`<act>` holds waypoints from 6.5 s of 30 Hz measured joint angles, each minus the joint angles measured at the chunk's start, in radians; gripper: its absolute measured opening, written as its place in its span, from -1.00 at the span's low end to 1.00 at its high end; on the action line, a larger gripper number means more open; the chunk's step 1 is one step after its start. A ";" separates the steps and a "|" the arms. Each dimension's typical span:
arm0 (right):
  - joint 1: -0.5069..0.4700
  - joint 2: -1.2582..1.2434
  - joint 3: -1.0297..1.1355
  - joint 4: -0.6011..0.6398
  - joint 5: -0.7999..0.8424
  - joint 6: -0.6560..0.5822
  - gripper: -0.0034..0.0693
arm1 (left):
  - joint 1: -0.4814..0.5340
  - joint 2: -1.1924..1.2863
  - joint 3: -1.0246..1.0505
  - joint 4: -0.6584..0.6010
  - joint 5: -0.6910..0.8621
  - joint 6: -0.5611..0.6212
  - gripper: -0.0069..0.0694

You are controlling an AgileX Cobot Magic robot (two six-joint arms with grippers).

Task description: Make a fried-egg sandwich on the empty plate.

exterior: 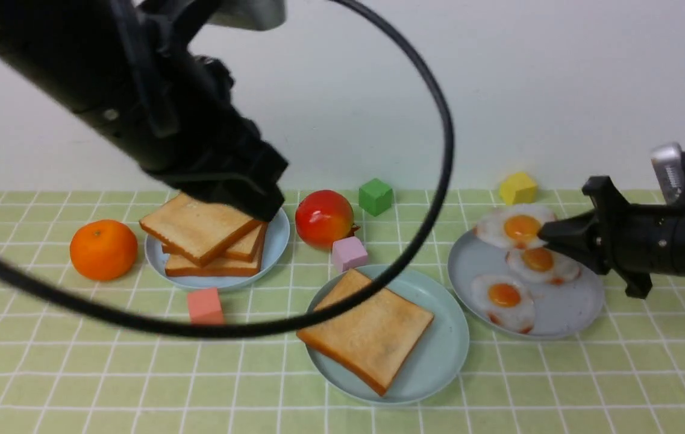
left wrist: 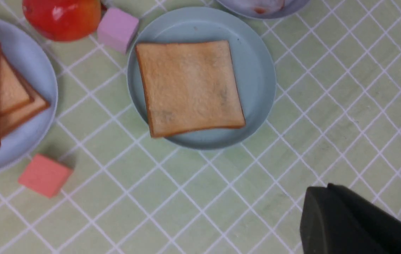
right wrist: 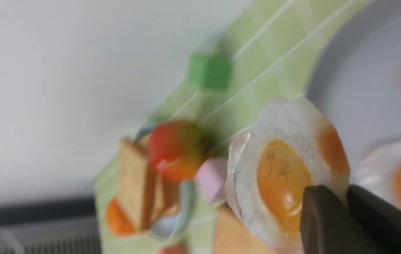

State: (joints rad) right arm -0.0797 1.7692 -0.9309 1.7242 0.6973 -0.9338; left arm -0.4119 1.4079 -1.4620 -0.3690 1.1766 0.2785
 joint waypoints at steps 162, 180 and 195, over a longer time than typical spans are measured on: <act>0.737 -0.767 -0.235 -1.802 0.294 1.158 -0.93 | 0.188 0.619 -0.007 -0.486 -0.228 0.220 0.45; 0.737 -1.453 0.445 -1.896 -0.091 1.269 -0.92 | 0.204 0.094 0.062 -0.451 0.032 -0.009 0.14; 0.737 -1.512 0.591 -1.900 -0.081 1.269 -0.90 | 0.101 -0.678 0.555 -0.222 -0.076 -0.162 -0.85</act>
State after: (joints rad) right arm 0.6573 0.2576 -0.3398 -0.1759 0.6167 0.3352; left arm -0.3104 0.7298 -0.9072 -0.5907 1.1004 0.1165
